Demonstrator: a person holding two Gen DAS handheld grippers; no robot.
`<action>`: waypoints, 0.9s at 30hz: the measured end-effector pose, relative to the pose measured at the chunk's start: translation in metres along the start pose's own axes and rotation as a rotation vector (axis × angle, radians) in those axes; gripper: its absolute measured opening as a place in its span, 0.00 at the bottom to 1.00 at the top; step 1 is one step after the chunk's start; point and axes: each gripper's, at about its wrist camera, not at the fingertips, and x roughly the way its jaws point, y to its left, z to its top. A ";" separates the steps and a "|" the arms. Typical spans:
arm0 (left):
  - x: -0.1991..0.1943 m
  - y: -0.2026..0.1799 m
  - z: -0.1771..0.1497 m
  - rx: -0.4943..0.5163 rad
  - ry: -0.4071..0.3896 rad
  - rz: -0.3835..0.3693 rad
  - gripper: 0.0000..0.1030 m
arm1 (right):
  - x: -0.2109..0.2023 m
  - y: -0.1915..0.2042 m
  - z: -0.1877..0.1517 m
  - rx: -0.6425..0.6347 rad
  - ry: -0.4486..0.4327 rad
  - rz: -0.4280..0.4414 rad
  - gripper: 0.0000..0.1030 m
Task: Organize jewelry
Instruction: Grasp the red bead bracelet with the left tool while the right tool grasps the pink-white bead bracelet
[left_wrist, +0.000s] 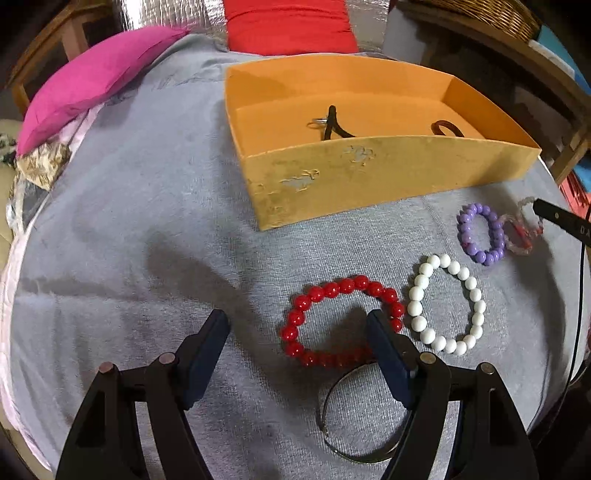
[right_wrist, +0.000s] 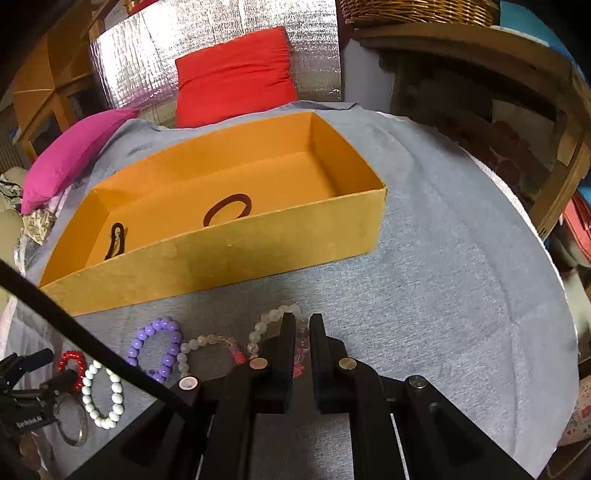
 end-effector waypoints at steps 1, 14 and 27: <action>-0.002 0.000 0.000 0.000 -0.006 0.001 0.75 | 0.000 0.001 0.000 -0.001 0.000 0.002 0.08; 0.000 -0.023 -0.009 0.093 -0.001 -0.054 0.75 | 0.004 0.011 -0.002 -0.005 0.018 0.020 0.08; 0.014 0.016 0.004 -0.017 -0.030 -0.075 0.63 | 0.009 0.023 0.000 -0.014 0.023 0.039 0.08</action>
